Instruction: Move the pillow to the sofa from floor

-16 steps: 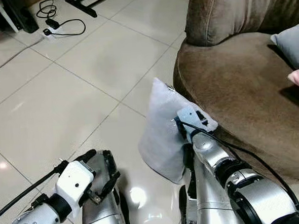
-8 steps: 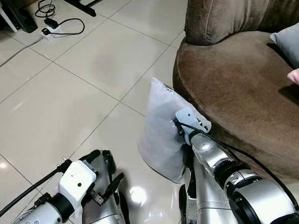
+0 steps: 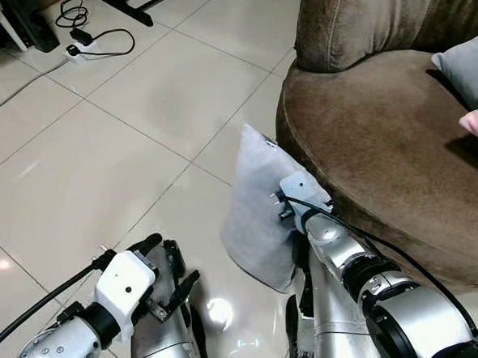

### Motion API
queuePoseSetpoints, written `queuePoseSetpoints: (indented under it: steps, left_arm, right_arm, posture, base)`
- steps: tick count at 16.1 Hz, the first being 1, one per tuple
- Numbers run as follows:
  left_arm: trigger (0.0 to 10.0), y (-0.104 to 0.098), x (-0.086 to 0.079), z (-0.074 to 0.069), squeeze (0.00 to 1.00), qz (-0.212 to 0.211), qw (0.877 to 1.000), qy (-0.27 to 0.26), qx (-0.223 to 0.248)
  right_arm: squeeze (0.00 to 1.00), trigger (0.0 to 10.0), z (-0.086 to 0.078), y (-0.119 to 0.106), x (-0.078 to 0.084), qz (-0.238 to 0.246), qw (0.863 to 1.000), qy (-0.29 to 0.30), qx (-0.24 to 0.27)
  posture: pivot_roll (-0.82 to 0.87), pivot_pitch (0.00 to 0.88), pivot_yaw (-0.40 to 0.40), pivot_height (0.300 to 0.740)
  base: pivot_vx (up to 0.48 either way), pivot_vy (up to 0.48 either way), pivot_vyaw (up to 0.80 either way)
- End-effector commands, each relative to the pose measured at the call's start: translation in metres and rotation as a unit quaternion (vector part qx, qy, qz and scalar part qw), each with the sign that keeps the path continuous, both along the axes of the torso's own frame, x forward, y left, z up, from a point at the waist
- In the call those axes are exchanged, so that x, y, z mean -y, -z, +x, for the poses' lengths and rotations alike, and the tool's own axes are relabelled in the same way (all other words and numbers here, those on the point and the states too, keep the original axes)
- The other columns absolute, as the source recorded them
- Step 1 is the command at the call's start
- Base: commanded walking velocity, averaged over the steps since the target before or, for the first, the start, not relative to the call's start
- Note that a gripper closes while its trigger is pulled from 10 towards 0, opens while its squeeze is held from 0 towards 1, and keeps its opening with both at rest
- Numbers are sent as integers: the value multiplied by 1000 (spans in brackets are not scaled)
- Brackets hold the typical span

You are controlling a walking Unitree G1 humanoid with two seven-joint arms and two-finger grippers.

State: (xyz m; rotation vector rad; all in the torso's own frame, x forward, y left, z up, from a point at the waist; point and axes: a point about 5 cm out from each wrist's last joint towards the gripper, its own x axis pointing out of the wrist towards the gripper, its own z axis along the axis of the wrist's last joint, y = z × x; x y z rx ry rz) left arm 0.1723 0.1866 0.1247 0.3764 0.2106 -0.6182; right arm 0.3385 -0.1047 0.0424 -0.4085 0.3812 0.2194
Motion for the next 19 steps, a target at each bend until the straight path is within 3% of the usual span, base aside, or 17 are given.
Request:
queuePoseSetpoints:
  steps: [1,7,8,9,10,12,14,16,17,18,19]
  left_arm:
    - [10000,5,1,-1,0,-1,1000,1,-10]
    - [10000,12,-3,10,0,6,1000,5,-3]
    - [10000,13,-5,13,0,5,1000,0,4]
    - [10000,13,-4,16,0,-4,1000,-14,19]
    - [10000,12,-3,19,0,-11,999,-21,28]
    - [10000,9,3,29,0,-36,996,-51,61]
    - [10000,7,4,36,0,-54,993,-70,76]
    - [10000,2,8,47,0,-68,988,-96,104]
    - [10000,-1,12,56,0,-79,983,-114,120]
    - [10000,-1,13,58,0,-80,982,-119,121]
    - [10000,-3,14,63,0,-78,979,-130,133]
  right_arm:
    - [0,0,-12,16,0,13,999,-2,-40]
    - [0,0,-14,15,-12,70,996,-36,-43]
    - [0,0,-13,11,-17,121,992,-35,-32]
    - [0,0,-9,0,-20,204,979,-28,-7]
    - [0,0,-7,-6,-20,240,970,-25,10]
    - [0,0,-9,-29,-10,345,936,-10,74]
    - [0,0,-19,-47,0,372,921,-17,110]
    - [0,0,-35,-78,14,396,903,-22,167]
    - [0,10000,-53,-96,23,390,902,-26,181]
    - [0,10000,-57,-98,23,383,906,-33,180]
    - [0,10000,-69,-97,34,374,910,15,178]
  posture:
    - [93,193,-20,461]
    - [66,97,-1,461]
    - [57,8,-8,461]
    - [54,0,-15,461]
    - [48,0,-24,461]
    - [20,0,-16,461]
    - [-9,0,-2,461]
    - [-43,0,14,461]
    - [-67,0,28,461]
    - [-69,0,29,461]
    - [-79,0,30,466]
  base:
    - [0,0,0]
    - [0,0,0]
    - [0,0,0]
    - [0,0,0]
    - [0,0,0]
    - [0,0,0]
    - [0,0,0]
    - [0,0,0]
    - [0,0,0]
    - [0,0,0]
    - [0,0,0]
